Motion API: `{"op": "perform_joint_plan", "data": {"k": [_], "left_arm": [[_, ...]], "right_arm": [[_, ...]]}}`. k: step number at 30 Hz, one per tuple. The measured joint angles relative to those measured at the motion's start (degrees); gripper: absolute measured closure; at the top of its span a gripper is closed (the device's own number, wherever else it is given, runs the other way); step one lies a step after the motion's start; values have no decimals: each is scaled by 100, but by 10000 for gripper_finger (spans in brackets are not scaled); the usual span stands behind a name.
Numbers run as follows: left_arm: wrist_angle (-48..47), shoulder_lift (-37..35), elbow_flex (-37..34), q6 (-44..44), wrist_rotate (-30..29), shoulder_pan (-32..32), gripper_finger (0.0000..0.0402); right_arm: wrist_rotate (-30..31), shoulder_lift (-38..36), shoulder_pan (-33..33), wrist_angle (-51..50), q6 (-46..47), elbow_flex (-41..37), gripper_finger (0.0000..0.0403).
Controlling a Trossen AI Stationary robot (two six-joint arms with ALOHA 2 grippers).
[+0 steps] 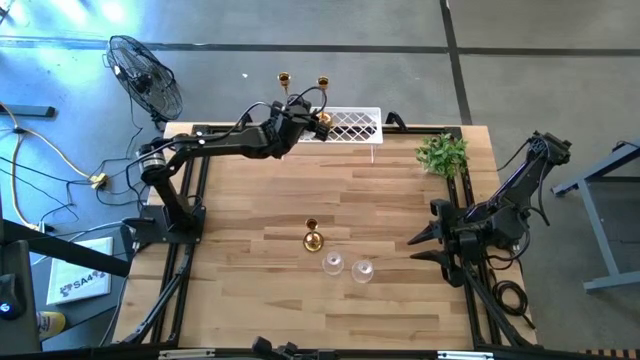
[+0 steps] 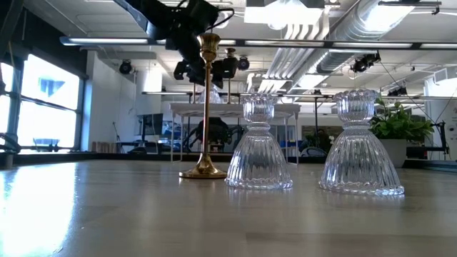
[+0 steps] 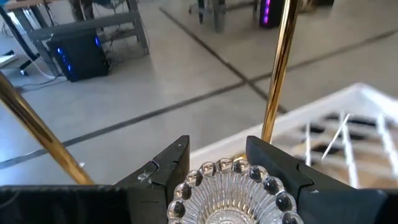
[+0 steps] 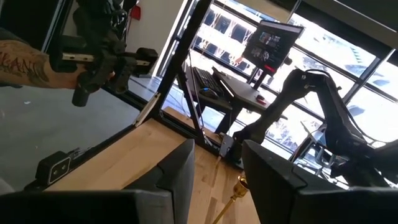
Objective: Pick & Place candle stick holders
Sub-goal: Put the top glass candle holder on the shelf
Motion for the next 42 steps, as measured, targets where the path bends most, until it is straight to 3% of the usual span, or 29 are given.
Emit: {"op": "perform_joint_plan", "data": {"k": [21,27,30,42], "left_arm": [[245,189,2,152,227,0,258],[184,189,2,104,-38,-2,169],[179,189,2,-12,-43,-2,152],[81,178,23,102,-71,-155,184]], "right_arm": [[2,0,2,-56,2,0,273],[2,0,0,-65,2,2,273],[2,0,1,-65,2,0,273],[3,0,1,-74,1,0,273]]}}
